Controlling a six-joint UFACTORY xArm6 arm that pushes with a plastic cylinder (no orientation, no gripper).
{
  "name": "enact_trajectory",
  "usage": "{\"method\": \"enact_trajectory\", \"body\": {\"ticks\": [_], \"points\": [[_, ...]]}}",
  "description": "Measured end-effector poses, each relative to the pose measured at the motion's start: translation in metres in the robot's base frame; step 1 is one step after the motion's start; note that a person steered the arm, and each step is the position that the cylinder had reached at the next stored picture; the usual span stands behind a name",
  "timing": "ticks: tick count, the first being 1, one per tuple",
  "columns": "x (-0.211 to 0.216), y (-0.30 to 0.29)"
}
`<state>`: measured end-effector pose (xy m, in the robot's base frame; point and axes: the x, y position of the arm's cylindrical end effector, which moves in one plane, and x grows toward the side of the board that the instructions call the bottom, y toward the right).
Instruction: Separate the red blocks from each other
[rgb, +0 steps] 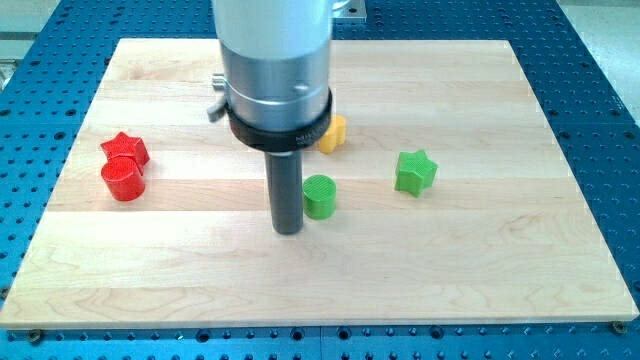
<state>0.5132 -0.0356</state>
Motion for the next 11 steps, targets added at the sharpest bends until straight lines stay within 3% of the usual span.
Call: {"method": "enact_trajectory", "body": {"ticks": [2,3,4,5,6,8,10,11], "points": [[0.000,0.096],[0.040,0.019],[0.053,-0.105],[-0.002,-0.215],[-0.054,-0.254],[-0.040,-0.155],[-0.039,-0.233],[-0.017,-0.160]]}}
